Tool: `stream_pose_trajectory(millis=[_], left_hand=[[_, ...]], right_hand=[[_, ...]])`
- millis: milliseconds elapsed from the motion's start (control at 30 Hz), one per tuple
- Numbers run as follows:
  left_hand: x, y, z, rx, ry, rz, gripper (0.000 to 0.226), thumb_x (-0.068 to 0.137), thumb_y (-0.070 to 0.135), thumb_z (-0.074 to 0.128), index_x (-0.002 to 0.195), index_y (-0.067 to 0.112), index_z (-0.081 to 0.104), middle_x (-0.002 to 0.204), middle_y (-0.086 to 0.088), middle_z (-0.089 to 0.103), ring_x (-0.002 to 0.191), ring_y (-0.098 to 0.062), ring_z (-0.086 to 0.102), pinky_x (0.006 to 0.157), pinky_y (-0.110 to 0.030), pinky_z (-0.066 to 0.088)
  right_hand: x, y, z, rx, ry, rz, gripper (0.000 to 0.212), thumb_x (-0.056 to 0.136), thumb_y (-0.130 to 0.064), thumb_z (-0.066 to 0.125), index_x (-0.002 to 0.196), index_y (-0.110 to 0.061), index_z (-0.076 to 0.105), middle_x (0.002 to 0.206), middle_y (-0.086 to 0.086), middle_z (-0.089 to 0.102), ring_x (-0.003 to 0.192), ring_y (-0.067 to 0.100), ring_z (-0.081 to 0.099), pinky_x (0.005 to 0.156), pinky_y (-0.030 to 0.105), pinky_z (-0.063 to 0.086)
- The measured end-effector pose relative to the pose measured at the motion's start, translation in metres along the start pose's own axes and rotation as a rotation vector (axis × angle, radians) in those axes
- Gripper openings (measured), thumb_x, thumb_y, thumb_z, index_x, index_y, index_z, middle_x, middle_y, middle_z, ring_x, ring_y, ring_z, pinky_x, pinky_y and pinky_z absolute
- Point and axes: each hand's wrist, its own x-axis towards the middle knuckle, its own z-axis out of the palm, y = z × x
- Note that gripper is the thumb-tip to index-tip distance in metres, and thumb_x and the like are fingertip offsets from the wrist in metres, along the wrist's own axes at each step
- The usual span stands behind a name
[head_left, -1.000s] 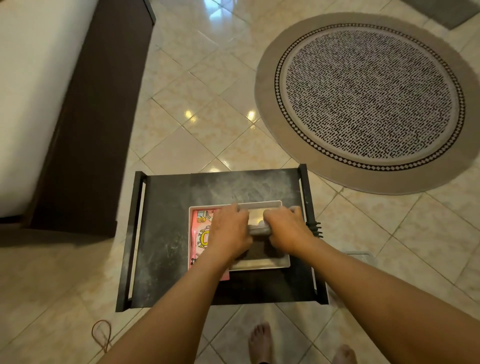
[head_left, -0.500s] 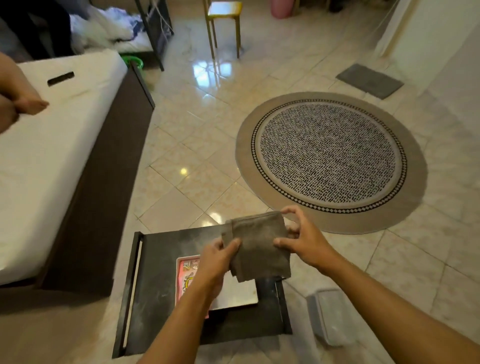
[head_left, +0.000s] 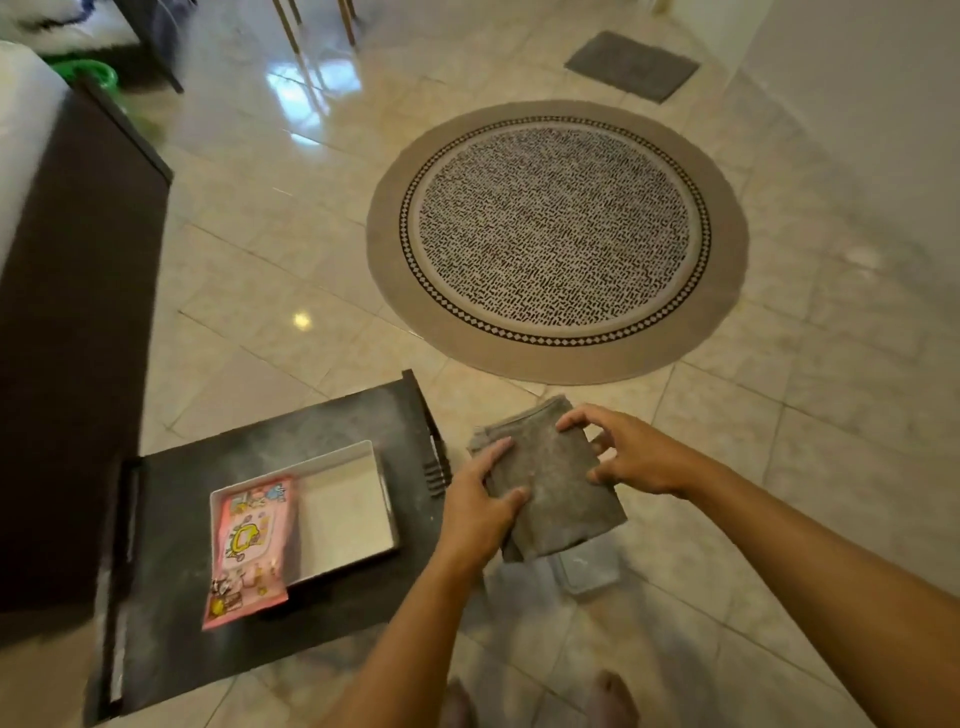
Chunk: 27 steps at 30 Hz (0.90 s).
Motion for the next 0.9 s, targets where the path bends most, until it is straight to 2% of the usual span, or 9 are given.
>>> stream_pose_trajectory(millis=[100, 200, 300, 367, 467, 567, 700, 800, 900], left_hand=[[0.010, -0.051, 0.046, 0.038, 0.000, -0.043, 0.063, 0.088, 0.010, 0.074, 0.142, 0.033, 0.050, 0.134, 0.012, 0.048, 0.126, -0.015, 0.052, 0.098, -0.043, 0.056], [0.023, -0.111, 0.083, 0.135, 0.035, -0.027, 0.064, 0.086, 0.016, 0.075, 0.140, 0.039, 0.050, 0.132, 0.013, 0.049, 0.123, -0.016, 0.054, 0.097, -0.045, 0.056], [0.038, -0.167, 0.110, 0.211, 0.039, -0.010, 0.063, 0.088, 0.010, 0.071, 0.144, 0.029, 0.048, 0.138, 0.008, 0.048, 0.125, -0.009, 0.046, 0.107, -0.037, 0.047], [0.047, -0.201, 0.123, 0.231, 0.025, -0.009, 0.062, 0.090, 0.008, 0.069, 0.145, 0.025, 0.046, 0.133, 0.011, 0.043, 0.122, -0.004, 0.040, 0.106, -0.028, 0.041], [0.065, -0.249, 0.137, 0.261, 0.016, -0.004, 0.061, 0.091, 0.010, 0.069, 0.144, 0.027, 0.047, 0.126, 0.016, 0.040, 0.120, -0.002, 0.039, 0.105, -0.030, 0.041], [0.080, -0.287, 0.149, 0.242, -0.001, -0.007, 0.060, 0.091, 0.010, 0.069, 0.144, 0.028, 0.046, 0.124, 0.019, 0.040, 0.121, -0.003, 0.041, 0.100, -0.024, 0.044], [0.092, -0.323, 0.154, 0.223, -0.028, 0.045, 0.058, 0.093, 0.014, 0.068, 0.144, 0.029, 0.045, 0.115, 0.036, 0.033, 0.117, -0.001, 0.040, 0.105, -0.035, 0.048], [0.102, -0.342, 0.154, 0.269, -0.020, 0.091, 0.060, 0.092, 0.016, 0.069, 0.145, 0.028, 0.045, 0.122, 0.025, 0.041, 0.119, -0.005, 0.042, 0.105, -0.040, 0.049], [0.109, -0.351, 0.154, 0.338, -0.001, 0.192, 0.059, 0.091, 0.018, 0.071, 0.143, 0.028, 0.047, 0.132, 0.008, 0.049, 0.119, -0.008, 0.046, 0.100, -0.030, 0.047]], right_hand=[[0.010, 0.069, 0.012, -0.076, 0.029, 0.036, 0.063, 0.076, 0.011, 0.070, 0.118, -0.034, 0.057, 0.127, -0.007, 0.050, 0.096, 0.014, 0.058, 0.070, 0.031, 0.060], [0.027, 0.137, 0.032, -0.094, 0.041, 0.070, 0.063, 0.077, 0.010, 0.070, 0.120, -0.034, 0.056, 0.130, -0.007, 0.050, 0.097, 0.007, 0.055, 0.065, 0.023, 0.054], [0.049, 0.200, 0.057, -0.145, 0.046, 0.080, 0.064, 0.077, 0.007, 0.073, 0.123, -0.033, 0.056, 0.129, -0.010, 0.051, 0.097, 0.004, 0.055, 0.065, 0.018, 0.050], [0.064, 0.238, 0.073, -0.169, 0.055, 0.086, 0.065, 0.076, 0.007, 0.074, 0.124, -0.033, 0.056, 0.128, -0.010, 0.051, 0.098, 0.005, 0.056, 0.070, 0.020, 0.051], [0.084, 0.281, 0.093, -0.206, 0.065, 0.077, 0.065, 0.076, 0.006, 0.075, 0.126, -0.031, 0.056, 0.128, -0.009, 0.052, 0.101, 0.012, 0.057, 0.081, 0.026, 0.052], [0.101, 0.314, 0.105, -0.227, 0.075, 0.043, 0.076, 0.074, 0.006, 0.075, 0.132, -0.035, 0.051, 0.129, -0.009, 0.049, 0.102, 0.014, 0.057, 0.083, 0.029, 0.055], [0.121, 0.344, 0.110, -0.209, 0.172, 0.026, 0.092, 0.077, -0.004, 0.078, 0.144, -0.046, 0.033, 0.127, -0.003, 0.043, 0.105, 0.014, 0.056, 0.081, 0.030, 0.057], [0.130, 0.359, 0.109, -0.144, 0.231, 0.092, 0.082, 0.089, -0.015, 0.070, 0.150, -0.044, 0.023, 0.130, 0.006, 0.048, 0.106, 0.018, 0.058, 0.087, 0.034, 0.053], [0.131, 0.368, 0.112, -0.005, 0.103, 0.171, 0.071, 0.092, -0.006, 0.061, 0.149, -0.038, 0.031, 0.116, 0.012, 0.056, 0.094, 0.022, 0.063, 0.081, 0.038, 0.057]])
